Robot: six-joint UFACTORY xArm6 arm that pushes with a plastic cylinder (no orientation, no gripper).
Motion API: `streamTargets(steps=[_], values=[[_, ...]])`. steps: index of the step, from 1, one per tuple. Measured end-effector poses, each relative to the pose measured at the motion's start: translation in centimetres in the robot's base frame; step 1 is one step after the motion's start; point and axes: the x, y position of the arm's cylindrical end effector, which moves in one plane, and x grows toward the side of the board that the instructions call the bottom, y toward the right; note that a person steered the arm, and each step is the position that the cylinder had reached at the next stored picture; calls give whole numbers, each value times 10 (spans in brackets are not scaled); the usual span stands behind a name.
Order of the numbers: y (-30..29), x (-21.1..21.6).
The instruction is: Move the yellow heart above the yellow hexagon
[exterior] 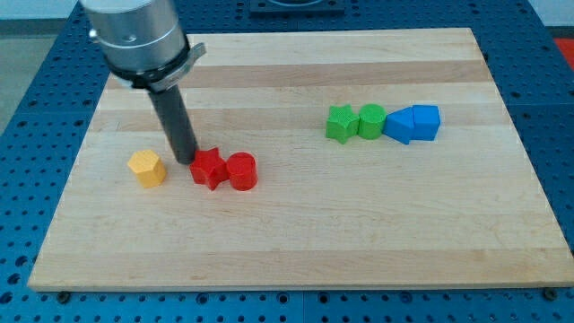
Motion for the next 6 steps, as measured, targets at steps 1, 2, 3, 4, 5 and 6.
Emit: streamTargets(steps=[1,2,3,4,5,6], values=[[28,-26],[31,-52],[-4,-53],[-30,-48],[-37,-42],[-37,-37]])
